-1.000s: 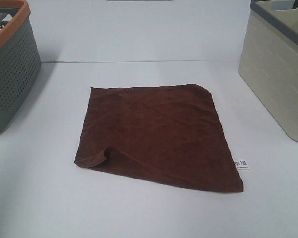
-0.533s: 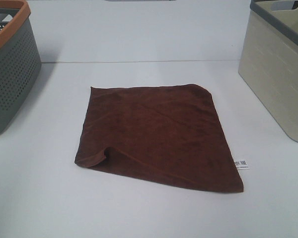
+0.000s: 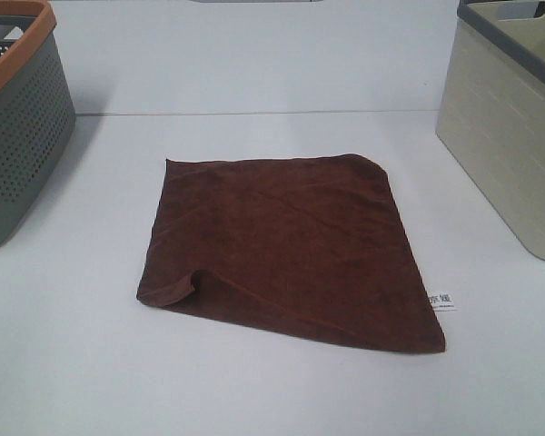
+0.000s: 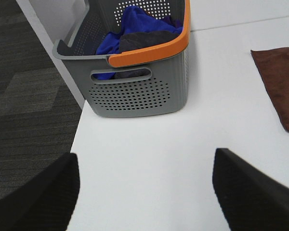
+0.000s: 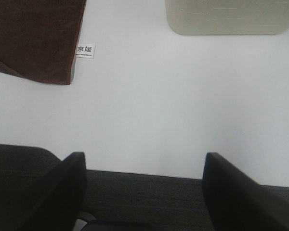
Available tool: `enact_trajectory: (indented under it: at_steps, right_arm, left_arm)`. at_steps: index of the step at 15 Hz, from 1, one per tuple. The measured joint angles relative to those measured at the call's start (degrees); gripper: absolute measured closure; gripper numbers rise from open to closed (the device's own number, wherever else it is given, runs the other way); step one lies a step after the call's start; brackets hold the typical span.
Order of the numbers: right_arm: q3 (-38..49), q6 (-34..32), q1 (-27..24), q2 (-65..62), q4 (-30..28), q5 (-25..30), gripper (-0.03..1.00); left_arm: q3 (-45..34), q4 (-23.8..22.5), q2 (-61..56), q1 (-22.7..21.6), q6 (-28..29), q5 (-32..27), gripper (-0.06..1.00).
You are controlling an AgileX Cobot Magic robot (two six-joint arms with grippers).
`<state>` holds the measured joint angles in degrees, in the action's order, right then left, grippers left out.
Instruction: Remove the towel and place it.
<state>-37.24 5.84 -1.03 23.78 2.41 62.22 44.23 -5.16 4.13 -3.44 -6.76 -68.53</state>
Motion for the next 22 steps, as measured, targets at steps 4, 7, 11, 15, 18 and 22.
enact_trajectory:
  at_steps: [4, 7, 11, 15, 18, 22]
  right_arm:
    - [0.1, 2.1, 0.0, -4.1, 0.3, -1.2, 0.37]
    - [0.3, 2.8, 0.0, -11.4, 0.5, -1.8, 0.38]
    - [0.6, 3.0, 0.0, -23.1, 0.5, -0.1, 0.38]
    - [3.2, 3.0, 0.0, -24.0, 0.5, 0.1, 0.38]
    - [6.4, 1.6, 0.0, -24.1, 0.4, -0.1, 0.38]
    - [8.3, -0.1, 0.0, -24.1, -0.1, -1.0, 0.38]
  left_arm:
    - [-1.4, 0.4, -3.3, 0.0, 0.8, -1.5, 0.21]
    - [-1.4, 0.5, -3.3, 0.0, 0.8, -1.6, 0.21]
    - [-1.7, 1.1, -4.4, 0.0, 1.2, -1.7, 0.21]
    - [-4.0, 5.2, -4.4, 0.0, 0.0, -1.7, 0.21]
    - [-9.1, 6.2, -4.4, 0.0, -2.1, -1.4, 0.21]
    - [-12.9, 8.7, -4.5, 0.0, -3.3, 2.4, 0.21]
